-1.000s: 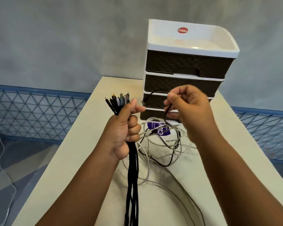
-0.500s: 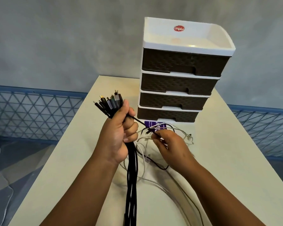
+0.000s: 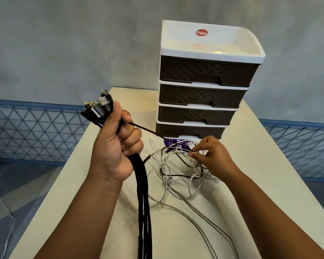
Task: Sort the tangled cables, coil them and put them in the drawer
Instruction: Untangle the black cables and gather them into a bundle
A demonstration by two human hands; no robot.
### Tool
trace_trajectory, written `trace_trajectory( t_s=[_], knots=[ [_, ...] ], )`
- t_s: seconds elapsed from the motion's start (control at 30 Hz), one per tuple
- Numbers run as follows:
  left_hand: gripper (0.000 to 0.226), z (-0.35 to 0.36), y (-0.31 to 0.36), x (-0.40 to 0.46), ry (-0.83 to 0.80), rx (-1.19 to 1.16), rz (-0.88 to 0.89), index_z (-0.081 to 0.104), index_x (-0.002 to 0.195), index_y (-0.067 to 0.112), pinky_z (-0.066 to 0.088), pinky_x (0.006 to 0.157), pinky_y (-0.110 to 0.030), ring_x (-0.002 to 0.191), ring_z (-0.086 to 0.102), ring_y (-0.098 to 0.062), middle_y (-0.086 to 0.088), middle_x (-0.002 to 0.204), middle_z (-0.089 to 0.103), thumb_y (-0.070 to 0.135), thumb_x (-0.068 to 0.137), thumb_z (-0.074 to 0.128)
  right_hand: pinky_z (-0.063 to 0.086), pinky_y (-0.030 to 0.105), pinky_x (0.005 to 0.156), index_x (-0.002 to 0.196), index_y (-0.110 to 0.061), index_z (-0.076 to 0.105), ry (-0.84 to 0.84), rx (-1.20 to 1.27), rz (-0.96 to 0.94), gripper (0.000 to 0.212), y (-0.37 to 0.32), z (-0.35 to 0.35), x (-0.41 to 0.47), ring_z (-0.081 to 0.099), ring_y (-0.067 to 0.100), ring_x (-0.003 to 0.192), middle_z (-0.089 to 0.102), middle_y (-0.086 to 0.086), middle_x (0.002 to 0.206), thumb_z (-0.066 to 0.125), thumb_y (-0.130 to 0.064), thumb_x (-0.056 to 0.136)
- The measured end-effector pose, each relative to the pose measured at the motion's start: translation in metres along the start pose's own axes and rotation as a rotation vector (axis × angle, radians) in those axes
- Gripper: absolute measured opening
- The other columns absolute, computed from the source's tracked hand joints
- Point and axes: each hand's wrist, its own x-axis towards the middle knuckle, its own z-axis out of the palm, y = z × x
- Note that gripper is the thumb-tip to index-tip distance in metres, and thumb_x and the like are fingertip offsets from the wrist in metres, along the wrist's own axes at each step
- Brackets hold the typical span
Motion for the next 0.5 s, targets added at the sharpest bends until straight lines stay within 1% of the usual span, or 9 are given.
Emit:
trace_trajectory(
  t_s=[0.03, 0.1, 0.17, 0.23, 0.27, 0.3, 0.37, 0.43, 0.5],
  knots=[
    [0.037, 0.000, -0.002, 0.001, 0.015, 0.014, -0.006, 0.057, 0.063, 0.021, 0.017, 0.030, -0.013, 0.031, 0.022, 0.000, 0.011, 0.040, 0.025, 0.045, 0.090, 0.048, 0.038, 0.017, 0.062, 0.093, -0.022, 0.078, -0.034, -0.094, -0.024, 0.015, -0.001, 0.000, 0.001, 0.053, 0.008, 0.077, 0.053, -0.007, 0.087, 0.078, -0.032, 0.081],
    [0.036, 0.000, -0.006, 0.005, 0.069, 0.050, -0.034, 0.058, 0.064, 0.022, 0.016, 0.031, -0.013, 0.032, 0.020, 0.000, 0.011, 0.040, 0.023, 0.045, 0.091, 0.050, 0.037, 0.020, 0.061, 0.092, -0.020, 0.076, -0.100, -0.152, -0.027, 0.016, -0.009, -0.006, 0.000, 0.053, 0.012, 0.072, 0.058, -0.005, 0.079, 0.070, -0.034, 0.089],
    [0.032, -0.002, -0.011, 0.008, 0.138, 0.084, -0.056, 0.063, 0.071, 0.021, 0.015, 0.032, -0.014, 0.034, 0.019, -0.001, 0.011, 0.042, 0.022, 0.046, 0.088, 0.054, 0.043, 0.027, 0.060, 0.081, -0.018, 0.069, -0.119, -0.065, 0.016, 0.022, -0.019, -0.014, 0.000, 0.057, 0.017, 0.065, 0.065, 0.000, 0.071, 0.063, -0.034, 0.094],
    [0.034, -0.004, -0.016, 0.010, 0.165, 0.120, -0.077, 0.069, 0.085, 0.018, 0.016, 0.033, -0.014, 0.037, 0.017, -0.001, 0.011, 0.045, 0.022, 0.049, 0.085, 0.057, 0.051, 0.035, 0.063, 0.078, -0.017, 0.063, -0.061, 0.044, 0.037, 0.025, -0.030, -0.025, 0.001, 0.063, 0.019, 0.064, 0.069, 0.003, 0.067, 0.058, -0.032, 0.097],
    [0.040, -0.005, -0.019, 0.010, 0.156, 0.143, -0.094, 0.071, 0.094, 0.017, 0.016, 0.033, -0.014, 0.038, 0.017, -0.001, 0.011, 0.046, 0.021, 0.053, 0.082, 0.057, 0.052, 0.038, 0.063, 0.079, -0.016, 0.062, -0.034, 0.109, 0.035, 0.025, -0.037, -0.030, 0.002, 0.064, 0.017, 0.062, 0.069, 0.003, 0.065, 0.056, -0.031, 0.098],
    [0.050, -0.004, -0.023, 0.010, 0.144, 0.171, -0.114, 0.070, 0.101, 0.016, 0.016, 0.033, -0.014, 0.039, 0.016, -0.001, 0.011, 0.048, 0.021, 0.058, 0.078, 0.058, 0.052, 0.038, 0.060, 0.082, -0.014, 0.062, -0.017, 0.189, 0.035, 0.025, -0.043, -0.034, 0.004, 0.063, 0.017, 0.058, 0.068, 0.002, 0.063, 0.054, -0.030, 0.099],
    [0.063, -0.001, -0.030, 0.009, 0.122, 0.227, -0.153, 0.069, 0.111, 0.014, 0.014, 0.035, -0.015, 0.041, 0.016, -0.001, 0.011, 0.051, 0.020, 0.062, 0.071, 0.060, 0.050, 0.035, 0.056, 0.086, -0.010, 0.060, 0.011, 0.337, 0.039, 0.025, -0.057, -0.045, 0.006, 0.059, 0.017, 0.053, 0.063, 0.002, 0.058, 0.051, -0.027, 0.101],
    [0.059, 0.003, -0.039, 0.009, 0.100, 0.316, -0.179, 0.068, 0.117, 0.013, 0.013, 0.038, -0.017, 0.042, 0.017, -0.002, 0.009, 0.053, 0.020, 0.054, 0.075, 0.063, 0.050, 0.036, 0.057, 0.087, -0.008, 0.059, 0.011, 0.370, 0.029, 0.027, -0.071, -0.054, 0.008, 0.057, 0.019, 0.052, 0.062, 0.001, 0.056, 0.050, -0.028, 0.102],
    [0.043, 0.007, -0.048, 0.011, 0.095, 0.415, -0.212, 0.066, 0.121, 0.011, 0.015, 0.037, -0.016, 0.041, 0.018, -0.004, 0.009, 0.052, 0.023, 0.034, 0.085, 0.066, 0.048, 0.034, 0.055, 0.088, -0.007, 0.059, -0.039, 0.356, 0.012, 0.027, -0.085, -0.061, 0.009, 0.056, 0.019, 0.052, 0.062, 0.002, 0.057, 0.050, -0.029, 0.102]
  ],
)
